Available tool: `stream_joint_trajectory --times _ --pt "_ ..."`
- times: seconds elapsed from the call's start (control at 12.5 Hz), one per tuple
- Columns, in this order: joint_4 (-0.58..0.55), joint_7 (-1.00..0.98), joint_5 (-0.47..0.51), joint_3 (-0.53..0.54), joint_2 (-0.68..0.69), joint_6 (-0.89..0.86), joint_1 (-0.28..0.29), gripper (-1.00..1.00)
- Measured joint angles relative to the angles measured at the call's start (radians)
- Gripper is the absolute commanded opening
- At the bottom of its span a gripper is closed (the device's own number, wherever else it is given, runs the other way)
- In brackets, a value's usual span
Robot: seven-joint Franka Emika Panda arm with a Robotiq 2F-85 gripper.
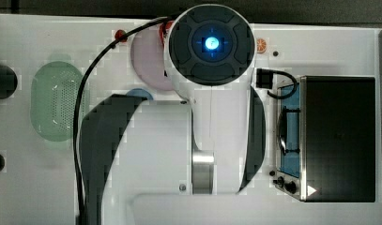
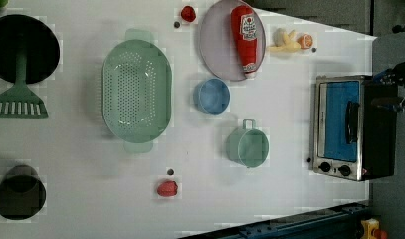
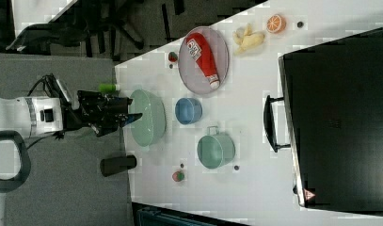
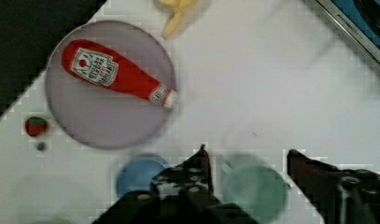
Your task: Flap open oven.
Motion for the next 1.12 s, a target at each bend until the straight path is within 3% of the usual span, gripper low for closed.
stream_joint_trajectory --times 0.24,0.48,0.56,1.04,1.12 --pt "-0.256 0.003 0.000 -0.007 -0.279 -0.134 -0.007 1.00" --pt "-0.256 0.003 -0.001 -0.021 -0.437 -0.125 -0.017 1.00" --pt "-0.236 0.008 -0.002 -0.023 -0.450 -0.123 -0.020 0.90" --pt "-0.230 0.020 0.016 -0.025 -0.368 -0.128 -0.024 -0.55" --pt "-0.236 0.020 0.009 -0.027 -0.355 -0.126 -0.025 -0.65"
